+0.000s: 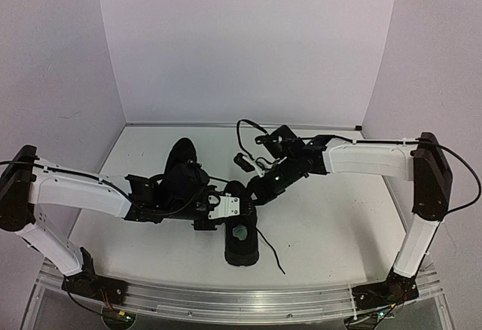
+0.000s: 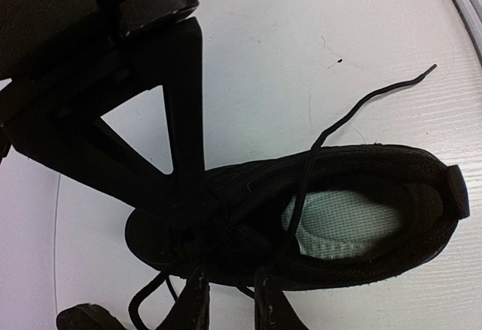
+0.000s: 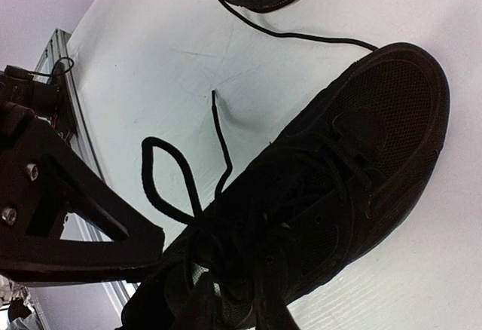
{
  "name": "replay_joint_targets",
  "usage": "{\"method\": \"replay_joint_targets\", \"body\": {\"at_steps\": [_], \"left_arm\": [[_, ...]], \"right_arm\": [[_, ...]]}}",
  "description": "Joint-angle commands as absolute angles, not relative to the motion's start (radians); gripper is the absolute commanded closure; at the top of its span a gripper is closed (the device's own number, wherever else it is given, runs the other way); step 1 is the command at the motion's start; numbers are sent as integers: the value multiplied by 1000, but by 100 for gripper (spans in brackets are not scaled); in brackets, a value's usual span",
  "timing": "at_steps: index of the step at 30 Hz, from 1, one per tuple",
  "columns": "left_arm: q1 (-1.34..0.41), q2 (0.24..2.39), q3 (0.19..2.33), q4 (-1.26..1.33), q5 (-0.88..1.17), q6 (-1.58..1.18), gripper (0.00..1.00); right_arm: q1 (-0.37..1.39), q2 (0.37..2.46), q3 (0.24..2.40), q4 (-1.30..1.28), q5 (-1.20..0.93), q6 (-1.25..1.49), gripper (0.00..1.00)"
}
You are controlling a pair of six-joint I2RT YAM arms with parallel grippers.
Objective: Tie the shoes
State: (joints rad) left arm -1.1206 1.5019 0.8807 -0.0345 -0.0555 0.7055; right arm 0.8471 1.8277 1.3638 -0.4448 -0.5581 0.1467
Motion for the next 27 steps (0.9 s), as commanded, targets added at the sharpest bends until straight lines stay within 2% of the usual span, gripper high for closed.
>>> {"method": "replay_joint_targets", "body": {"at_steps": [1,11,13,17,19,27], "left_arm": [[-1122,1462,873,-5,-57,692,80],[-1123,1466,865,28,-59,684,80],[-1123,1466,865,26,-58,684,80],[-1123,1466,865,26,-55,684,80],[-1123,1471,867,25,-54,684,80],[-1122,1475,869,26,-48,684,80]], "right_arm": [[848,1838,1403,-496,-516,124,92],[848,1752,1315,-518,-478,120,97],[848,1744,1307,-524,-475,118,93],[847,1728,1308,-534,-469,119,73],[846,1722,1315,-538,-466,120,66],[785,1753,1373,-529,-583,136,63]]}}
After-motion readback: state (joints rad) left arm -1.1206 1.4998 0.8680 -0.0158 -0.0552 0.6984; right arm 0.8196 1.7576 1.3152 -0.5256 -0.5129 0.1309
